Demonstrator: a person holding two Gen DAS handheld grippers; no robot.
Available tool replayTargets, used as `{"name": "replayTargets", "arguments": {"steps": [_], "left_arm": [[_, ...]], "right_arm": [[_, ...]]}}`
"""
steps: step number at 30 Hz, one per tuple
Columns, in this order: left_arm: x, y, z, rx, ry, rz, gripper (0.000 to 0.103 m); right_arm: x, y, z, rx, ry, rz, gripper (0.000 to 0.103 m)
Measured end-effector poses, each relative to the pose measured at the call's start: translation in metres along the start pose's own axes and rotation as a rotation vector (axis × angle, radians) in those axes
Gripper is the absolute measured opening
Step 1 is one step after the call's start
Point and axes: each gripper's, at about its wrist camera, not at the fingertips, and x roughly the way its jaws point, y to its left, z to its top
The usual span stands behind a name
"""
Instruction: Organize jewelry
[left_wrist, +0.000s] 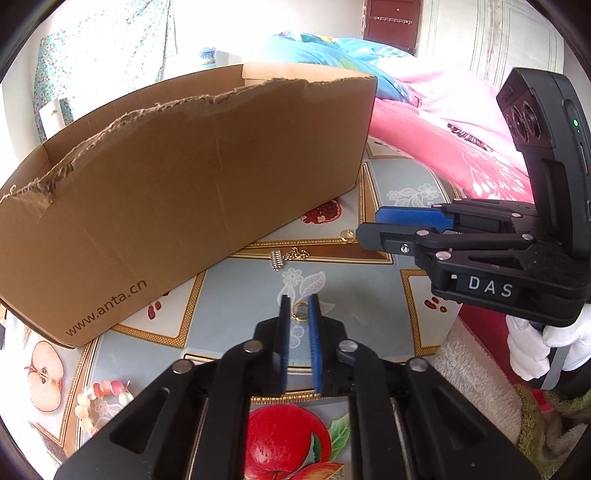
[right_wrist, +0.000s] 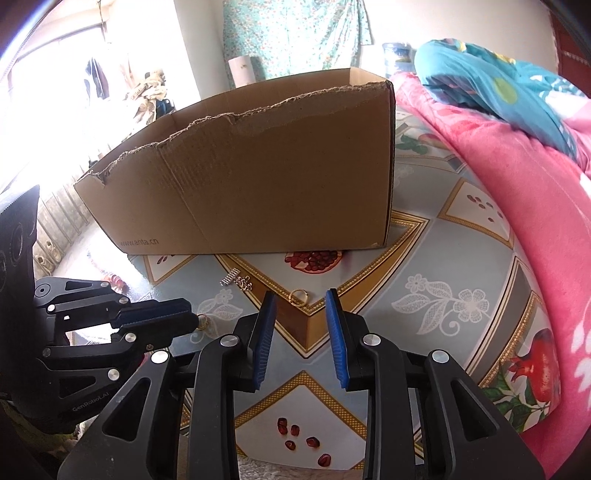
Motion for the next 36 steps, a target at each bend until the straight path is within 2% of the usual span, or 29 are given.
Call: {"name": "replayTargets", "arguments": {"steps": [1,9,13,20,21,22,29,36], "left_arm": [[0.000,-0.001,-0.001,0.003,-0.001,0.001,0.023],[0.005,-0.007,-0.001,0.037,-0.009,0.047,0.023],[0.006,-0.012,0.000,0.080,-0.009,0.051,0.012],[0.006,-0.014,0.001,0.095,-0.013,0.057,0.008],[0.006,-0.015,0.002,0.098,-0.014,0.062,0.001],[0.006,-0.015,0.002,0.100,-0.012,0.063,0.000],[0.003,-0.010,0.002,0.073,-0.014,0.054,0.000],[-0.007,0.013,-0.002,0.001,-0.021,0.102,0.000]], "right_arm": [[0.000,0.001,0.000,0.001,0.001,0.000,0.027],[0.002,0.005,0.002,-0.002,0.001,0.007,0.027],[0.002,0.005,0.002,0.000,-0.001,0.010,0.027],[0.001,0.006,0.003,0.000,-0.005,0.009,0.027],[0.000,0.006,0.003,0.001,-0.006,0.009,0.027],[0.000,0.006,0.003,0.003,-0.006,0.012,0.027],[0.001,0.004,0.003,-0.001,0.004,0.007,0.027],[-0.002,0.024,-0.007,-0.001,-0.009,0.073,0.027]]}}
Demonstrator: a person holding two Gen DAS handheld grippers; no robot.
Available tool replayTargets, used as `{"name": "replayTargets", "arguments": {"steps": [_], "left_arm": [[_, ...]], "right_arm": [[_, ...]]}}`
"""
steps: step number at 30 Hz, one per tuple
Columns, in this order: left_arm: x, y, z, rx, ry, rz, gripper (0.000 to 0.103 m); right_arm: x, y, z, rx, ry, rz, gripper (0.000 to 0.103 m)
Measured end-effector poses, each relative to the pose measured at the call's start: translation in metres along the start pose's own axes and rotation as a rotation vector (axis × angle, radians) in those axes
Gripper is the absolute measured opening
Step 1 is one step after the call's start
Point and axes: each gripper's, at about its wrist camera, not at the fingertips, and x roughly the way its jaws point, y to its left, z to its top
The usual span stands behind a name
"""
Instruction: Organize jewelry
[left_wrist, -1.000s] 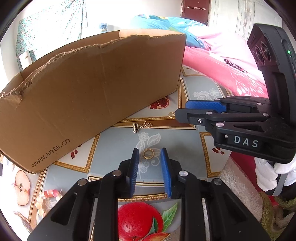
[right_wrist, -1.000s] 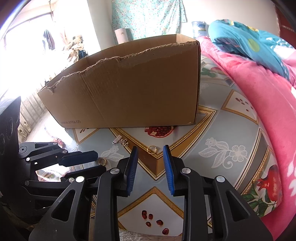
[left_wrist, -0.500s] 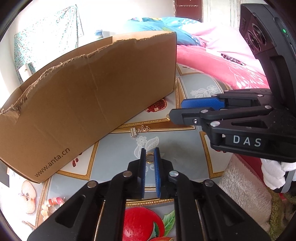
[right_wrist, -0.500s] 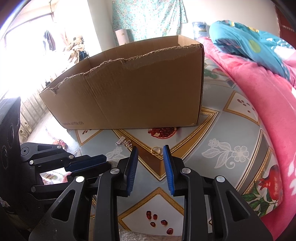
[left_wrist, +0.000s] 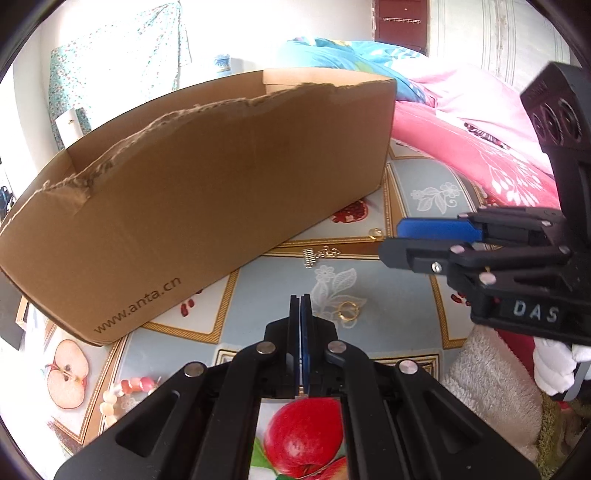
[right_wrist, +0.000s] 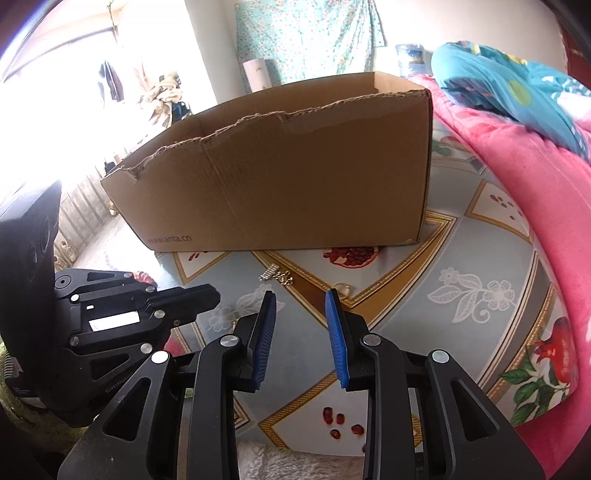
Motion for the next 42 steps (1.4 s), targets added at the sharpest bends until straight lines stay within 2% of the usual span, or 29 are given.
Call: {"name": "replayTargets", "arguments": {"steps": [5,12,16,18,20,33,34,42], "left_arm": [[-0.002,0.016,-0.001,-0.053,0.001,0.017,0.000],[-0.004,0.029,-0.001,-0.086,-0.009,0.015,0.000],[-0.006,0.034,-0.002,-0.102,-0.019,0.013,0.000],[-0.007,0.036,-0.002,-0.104,-0.024,0.013,0.000],[-0.008,0.037,-0.002,-0.107,-0.029,0.013,0.000],[-0.026,0.038,-0.005,-0.104,-0.059,0.034,0.000],[-0.026,0.038,-0.005,-0.103,-0.059,0.035,0.000],[-0.029,0.026,0.003,-0.072,-0.076,0.019,0.000]], "right_arm": [[0.015,0.032,-0.015,0.000,0.011,0.001,0.027],[0.026,0.063,-0.019,-0.084,-0.031,-0.119,0.024],[0.026,0.068,-0.021,-0.102,-0.034,-0.148,0.023],[0.026,0.069,-0.022,-0.104,-0.034,-0.160,0.020],[0.026,0.067,-0.021,-0.092,-0.032,-0.168,0.010],[0.023,0.067,-0.016,-0.083,-0.032,-0.152,0.008],[0.021,0.065,-0.015,-0.085,-0.036,-0.152,0.000],[-0.002,0.042,-0.010,-0.049,-0.083,-0.183,0.001]]}}
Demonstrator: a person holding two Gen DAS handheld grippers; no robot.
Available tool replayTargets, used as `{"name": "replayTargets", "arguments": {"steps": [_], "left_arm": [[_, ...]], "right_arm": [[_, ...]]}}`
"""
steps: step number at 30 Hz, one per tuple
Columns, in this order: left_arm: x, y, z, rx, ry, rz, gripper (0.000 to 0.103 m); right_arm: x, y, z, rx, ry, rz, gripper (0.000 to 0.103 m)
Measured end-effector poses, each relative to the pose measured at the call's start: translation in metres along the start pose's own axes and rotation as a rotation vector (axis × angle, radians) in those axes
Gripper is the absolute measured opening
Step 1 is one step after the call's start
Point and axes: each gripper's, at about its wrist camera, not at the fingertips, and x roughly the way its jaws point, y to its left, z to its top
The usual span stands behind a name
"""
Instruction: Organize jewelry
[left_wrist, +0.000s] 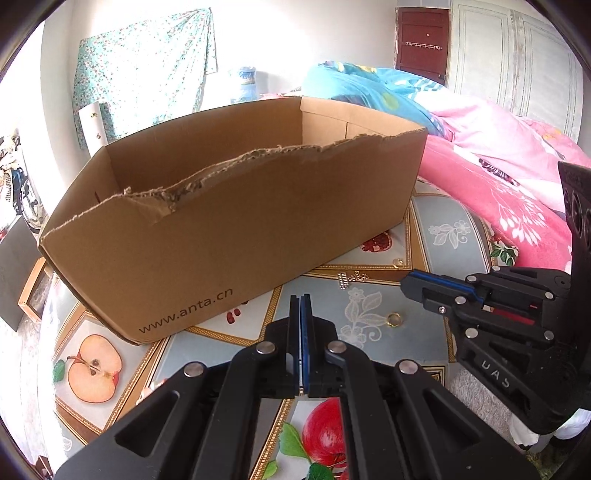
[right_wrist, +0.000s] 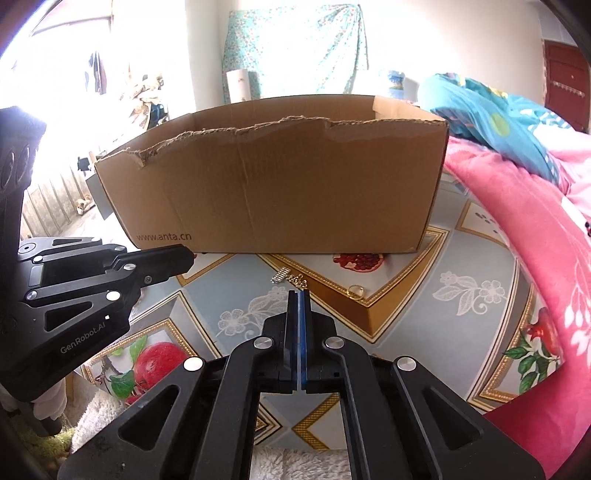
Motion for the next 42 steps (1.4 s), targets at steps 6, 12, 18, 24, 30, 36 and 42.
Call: {"name": "replayTargets", "arguments": {"steps": [6,12,18,24,30,36,42], "left_arm": [[0.004,0.000,0.004,0.012,0.009,0.024,0.000],[0.007,0.003,0.004,0.015,0.030,0.037,0.000],[0.015,0.004,0.002,0.009,0.046,0.029,0.000],[0.022,0.005,0.004,0.019,0.055,0.017,0.000],[0.029,0.008,0.005,0.016,0.069,0.008,0.000],[0.032,0.009,0.006,0.015,0.077,0.005,0.000],[0.033,0.009,0.009,0.025,0.070,-0.005,0.000]], "right_arm": [[-0.001,0.009,-0.012,0.008,0.028,0.042,0.014],[0.011,0.019,-0.013,-0.023,0.044,0.012,0.016],[0.012,0.028,-0.009,-0.084,0.063,0.007,0.018],[0.010,0.035,-0.006,-0.166,0.092,0.066,0.025],[0.020,0.015,0.006,-0.209,0.128,0.134,0.010],[0.022,0.004,0.012,-0.196,0.137,0.164,0.009],[0.027,-0.028,0.025,-0.146,0.134,0.172,0.009]]}}
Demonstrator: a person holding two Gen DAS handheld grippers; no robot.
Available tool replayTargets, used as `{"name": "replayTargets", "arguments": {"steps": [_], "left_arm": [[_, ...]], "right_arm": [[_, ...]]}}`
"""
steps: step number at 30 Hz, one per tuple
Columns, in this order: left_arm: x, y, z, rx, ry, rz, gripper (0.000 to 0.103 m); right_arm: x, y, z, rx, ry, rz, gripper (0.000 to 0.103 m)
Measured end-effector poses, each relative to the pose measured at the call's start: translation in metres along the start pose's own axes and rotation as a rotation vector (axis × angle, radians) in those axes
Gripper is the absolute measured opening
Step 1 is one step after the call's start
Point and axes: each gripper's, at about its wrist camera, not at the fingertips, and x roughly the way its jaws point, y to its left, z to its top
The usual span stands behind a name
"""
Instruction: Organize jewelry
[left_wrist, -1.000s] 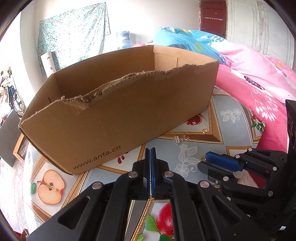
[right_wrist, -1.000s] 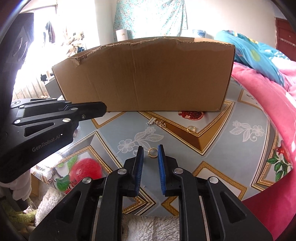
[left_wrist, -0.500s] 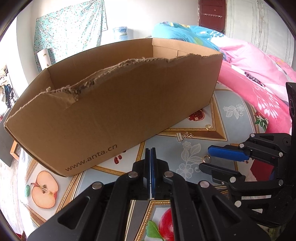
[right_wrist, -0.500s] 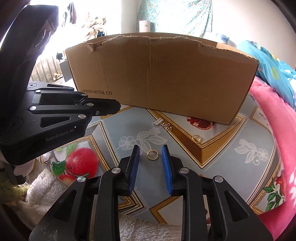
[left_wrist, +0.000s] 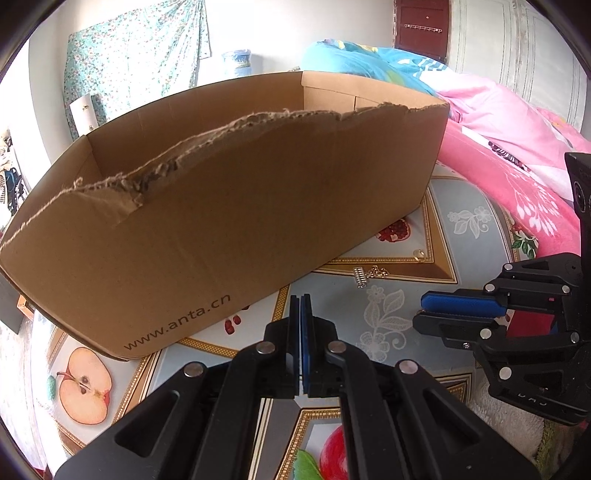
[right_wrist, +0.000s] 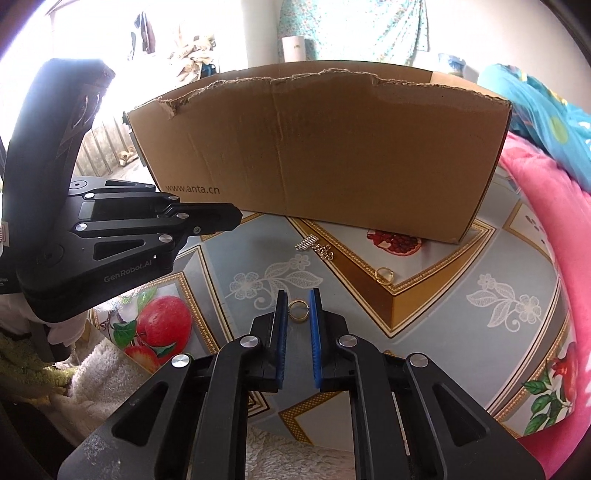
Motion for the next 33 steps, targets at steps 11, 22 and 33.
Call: {"name": "replayTargets", "arguments": {"steps": [11,22,33], "left_arm": [[0.013,-0.048,0.022,0.090,0.002,-0.203,0.011],[0.044,-0.082,0.036,0.193,0.029,-0.151,0.015],[0.043,-0.090,0.037,0.272,0.022,-0.107,0.000]], "right_arm": [[-0.039,-0.062,0.006,0.104,-0.124,-0.187,0.010],[-0.025,-0.072,0.000,0.197,-0.175,-0.166,0.010],[-0.033,-0.061,-0.011,0.223,-0.203,-0.144,0.010]]}}
